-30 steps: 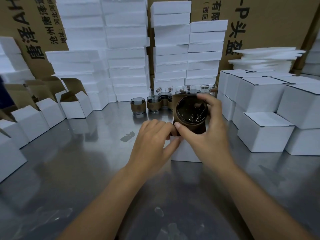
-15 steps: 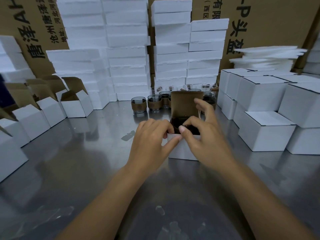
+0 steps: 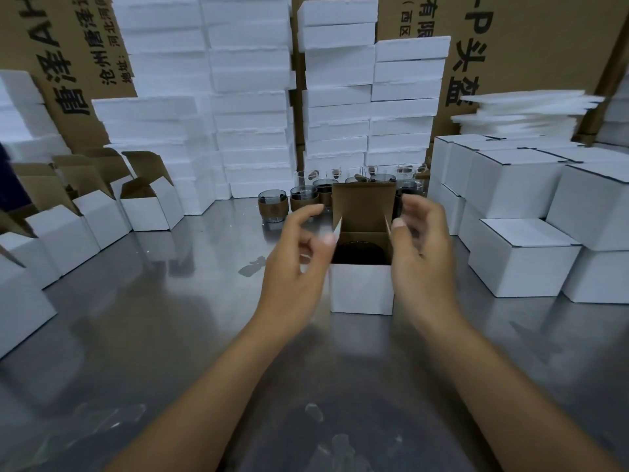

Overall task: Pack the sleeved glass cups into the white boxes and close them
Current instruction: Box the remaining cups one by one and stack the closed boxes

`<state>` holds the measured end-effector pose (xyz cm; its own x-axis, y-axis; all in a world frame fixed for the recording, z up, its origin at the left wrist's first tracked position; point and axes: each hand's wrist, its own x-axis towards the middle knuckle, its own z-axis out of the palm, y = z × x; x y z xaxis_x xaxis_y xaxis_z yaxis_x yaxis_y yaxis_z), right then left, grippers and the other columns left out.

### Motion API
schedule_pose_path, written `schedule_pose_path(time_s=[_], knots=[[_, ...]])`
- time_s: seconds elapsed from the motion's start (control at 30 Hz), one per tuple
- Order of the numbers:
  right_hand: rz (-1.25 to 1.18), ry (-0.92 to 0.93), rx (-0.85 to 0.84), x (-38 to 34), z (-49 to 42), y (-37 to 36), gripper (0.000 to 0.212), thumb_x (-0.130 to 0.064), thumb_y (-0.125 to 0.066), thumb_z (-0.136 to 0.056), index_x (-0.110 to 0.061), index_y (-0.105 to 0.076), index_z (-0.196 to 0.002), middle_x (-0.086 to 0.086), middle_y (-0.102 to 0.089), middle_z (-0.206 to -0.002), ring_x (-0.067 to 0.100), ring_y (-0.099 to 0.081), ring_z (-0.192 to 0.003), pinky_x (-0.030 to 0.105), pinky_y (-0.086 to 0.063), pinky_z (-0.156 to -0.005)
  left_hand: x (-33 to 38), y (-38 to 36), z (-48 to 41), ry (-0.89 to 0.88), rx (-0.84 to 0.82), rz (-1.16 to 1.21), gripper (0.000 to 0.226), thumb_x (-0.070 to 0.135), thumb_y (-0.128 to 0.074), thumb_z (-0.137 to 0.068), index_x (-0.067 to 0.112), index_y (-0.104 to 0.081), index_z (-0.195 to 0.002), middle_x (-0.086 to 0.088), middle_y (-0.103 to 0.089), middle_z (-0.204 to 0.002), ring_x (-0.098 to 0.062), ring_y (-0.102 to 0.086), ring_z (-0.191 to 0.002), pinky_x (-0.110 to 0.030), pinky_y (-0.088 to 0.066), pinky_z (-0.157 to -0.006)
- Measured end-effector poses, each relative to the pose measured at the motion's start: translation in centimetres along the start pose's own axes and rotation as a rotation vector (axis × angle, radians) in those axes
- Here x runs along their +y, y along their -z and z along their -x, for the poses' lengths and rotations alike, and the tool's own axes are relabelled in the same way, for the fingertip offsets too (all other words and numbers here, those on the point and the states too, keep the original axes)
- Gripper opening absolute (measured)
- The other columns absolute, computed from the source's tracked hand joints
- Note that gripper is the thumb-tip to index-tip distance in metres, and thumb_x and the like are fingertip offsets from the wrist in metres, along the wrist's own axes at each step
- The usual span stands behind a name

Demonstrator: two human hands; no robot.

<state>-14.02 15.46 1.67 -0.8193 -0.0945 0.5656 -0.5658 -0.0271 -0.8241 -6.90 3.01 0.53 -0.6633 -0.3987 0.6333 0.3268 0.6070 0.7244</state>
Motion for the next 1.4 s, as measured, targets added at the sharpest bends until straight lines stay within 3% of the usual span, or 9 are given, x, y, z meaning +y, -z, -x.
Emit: schedule_pose_path(time_s=[0.13,0.27,0.43,0.63,0.73,1.0,1.17,1.27,1.4], knots=[[-0.163,-0.383,-0.069,0.6,-0.6,0.1,0.039,-0.019,-0.061,-0.090,-0.023,-0.047,-0.126,-0.007,-0.053,-0.117,0.002,-0.053,-0.100,0.009,-0.038,-0.074,-0.5,-0.5,-0.5,0.327,-0.060,0.145,0.033,0.039,-0.046,-0.095,0.049,-0.038,-0.126,0.006,-0.056,-0.096,-0.006,-0.057,-0.093,-0.018,-0.045,-0.077],[-0.173,-0.440,-0.167,0.9,-0.6,-0.1,0.047,-0.013,-0.060,-0.090,-0.022,-0.045,-0.133,-0.017,-0.058,-0.100,0.006,-0.057,-0.099,0.013,-0.041,-0.071,-0.9,-0.5,-0.7,0.486,-0.188,0.225,0.043,0.043,-0.050,-0.093,0.047,-0.037,-0.133,0.006,-0.060,-0.113,-0.009,-0.054,-0.110,-0.023,-0.044,-0.081],[-0.171,-0.428,-0.202,0.8,-0.5,-0.1,0.049,-0.005,-0.059,-0.088,-0.027,-0.046,-0.131,-0.017,-0.064,-0.096,0.001,-0.060,-0.091,0.012,-0.046,-0.063,-1.1,-0.4,-0.8,0.506,-0.217,0.280,0.047,0.031,-0.058,-0.090,0.043,-0.044,-0.133,0.005,-0.064,-0.115,-0.010,-0.057,-0.110,-0.031,-0.043,-0.097],[-0.185,-0.390,-0.228,0.9,-0.5,0.0,0.047,-0.003,-0.060,-0.087,-0.045,-0.050,-0.107,-0.010,-0.066,-0.097,0.009,-0.062,-0.095,0.026,-0.050,-0.075,-1.0,-0.3,-0.9,0.445,-0.225,0.299,0.045,0.020,-0.055,-0.089,0.053,-0.049,-0.120,0.006,-0.065,-0.111,-0.007,-0.059,-0.106,-0.023,-0.045,-0.084],[-0.237,-0.395,-0.208,1.1,-0.6,-0.2,0.037,0.001,-0.059,-0.086,-0.036,-0.056,-0.092,-0.008,-0.067,-0.089,0.018,-0.065,-0.092,0.035,-0.052,-0.080,-0.9,-0.4,-0.8,0.425,-0.189,0.282,0.038,0.022,-0.059,-0.089,0.057,-0.053,-0.102,0.010,-0.059,-0.113,-0.006,-0.055,-0.109,-0.021,-0.042,-0.081],[-0.383,-0.583,-0.148,0.6,-0.9,0.0,0.026,-0.014,-0.049,-0.089,-0.023,-0.066,-0.072,-0.002,-0.067,-0.085,0.009,-0.060,-0.073,0.021,-0.044,-0.055,-1.4,-0.3,-0.9,0.402,-0.168,0.273,0.021,0.029,-0.050,-0.095,0.042,-0.063,-0.085,0.016,-0.064,-0.103,0.005,-0.057,-0.097,-0.023,-0.042,-0.087],[-0.159,-0.283,-0.266,0.4,0.1,-0.2,0.041,-0.064,-0.048,-0.078,-0.027,-0.062,-0.085,-0.013,-0.063,-0.086,-0.011,-0.055,-0.070,0.005,-0.040,-0.057,-1.2,-0.3,-0.6,0.317,-0.152,0.302,0.042,0.067,-0.034,-0.082,0.037,-0.061,-0.094,0.023,-0.062,-0.101,0.004,-0.055,-0.106,-0.019,-0.040,-0.092],[0.035,-0.083,-0.328,0.7,0.7,-0.3,0.051,-0.068,-0.048,-0.065,-0.028,-0.058,-0.095,-0.010,-0.057,-0.103,-0.012,-0.051,-0.083,0.002,-0.037,-0.063,-1.2,-0.2,-0.2,0.224,-0.168,0.291,0.049,0.070,-0.053,-0.069,0.031,-0.057,-0.099,0.019,-0.062,-0.100,0.007,-0.058,-0.095,-0.011,-0.045,-0.080],[0.099,-0.019,-0.350,1.0,0.5,-0.1,0.045,-0.067,-0.049,-0.066,-0.033,-0.054,-0.095,-0.011,-0.052,-0.105,-0.007,-0.050,-0.085,0.005,-0.038,-0.063,-1.6,0.1,-0.2,0.213,-0.178,0.267,0.044,0.060,-0.062,-0.066,0.032,-0.057,-0.099,0.008,-0.062,-0.110,-0.005,-0.057,-0.109,-0.022,-0.048,-0.089]])
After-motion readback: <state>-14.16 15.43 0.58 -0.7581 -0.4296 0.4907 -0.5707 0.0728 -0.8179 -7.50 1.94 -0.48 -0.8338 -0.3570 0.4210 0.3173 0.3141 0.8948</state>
